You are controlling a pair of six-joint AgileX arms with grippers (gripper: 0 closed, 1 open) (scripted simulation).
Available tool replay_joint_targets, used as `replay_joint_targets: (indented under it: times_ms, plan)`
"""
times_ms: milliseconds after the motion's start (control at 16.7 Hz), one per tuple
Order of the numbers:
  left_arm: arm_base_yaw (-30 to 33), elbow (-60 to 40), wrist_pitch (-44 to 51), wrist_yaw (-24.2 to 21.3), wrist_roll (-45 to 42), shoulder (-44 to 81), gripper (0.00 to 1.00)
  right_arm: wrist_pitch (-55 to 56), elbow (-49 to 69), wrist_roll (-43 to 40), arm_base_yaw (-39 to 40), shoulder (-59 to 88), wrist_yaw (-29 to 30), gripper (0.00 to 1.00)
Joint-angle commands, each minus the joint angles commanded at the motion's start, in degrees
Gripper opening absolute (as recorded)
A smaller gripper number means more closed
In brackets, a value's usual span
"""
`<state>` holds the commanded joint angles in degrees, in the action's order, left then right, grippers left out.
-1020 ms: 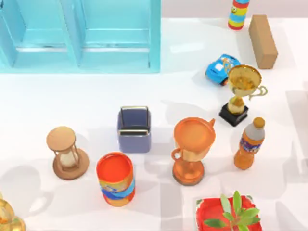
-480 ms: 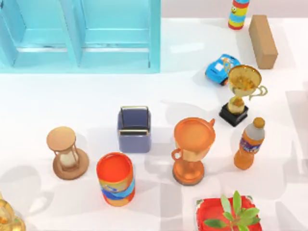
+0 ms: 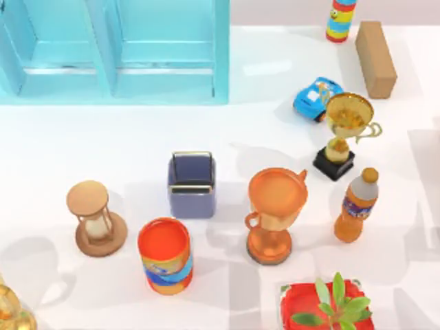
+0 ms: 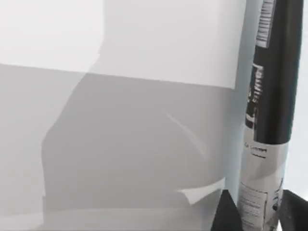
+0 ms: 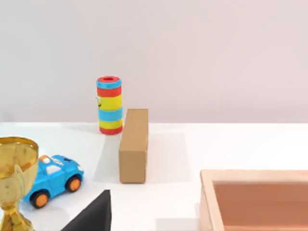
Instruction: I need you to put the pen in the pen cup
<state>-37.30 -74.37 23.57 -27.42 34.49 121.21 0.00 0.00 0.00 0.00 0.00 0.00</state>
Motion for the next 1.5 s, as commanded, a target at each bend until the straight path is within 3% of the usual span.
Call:
replay_joint_targets:
  times_ms: [840,1320,1500]
  plan:
    - [-16.84,2.29,34.75,-4.25,-18.42,-28.20,0.00,0.00,0.00,0.00,0.00,0.00,0.00,1.00]
    - [-18.11,2.03,36.69,-4.67,-19.41,-30.14,0.00,0.00,0.00,0.00,0.00,0.00,0.00,1.00]
    - [-23.10,-1.22,37.53,-7.87,-18.40,-35.54,0.00,0.00,0.00,0.00,0.00,0.00,0.00,1.00]
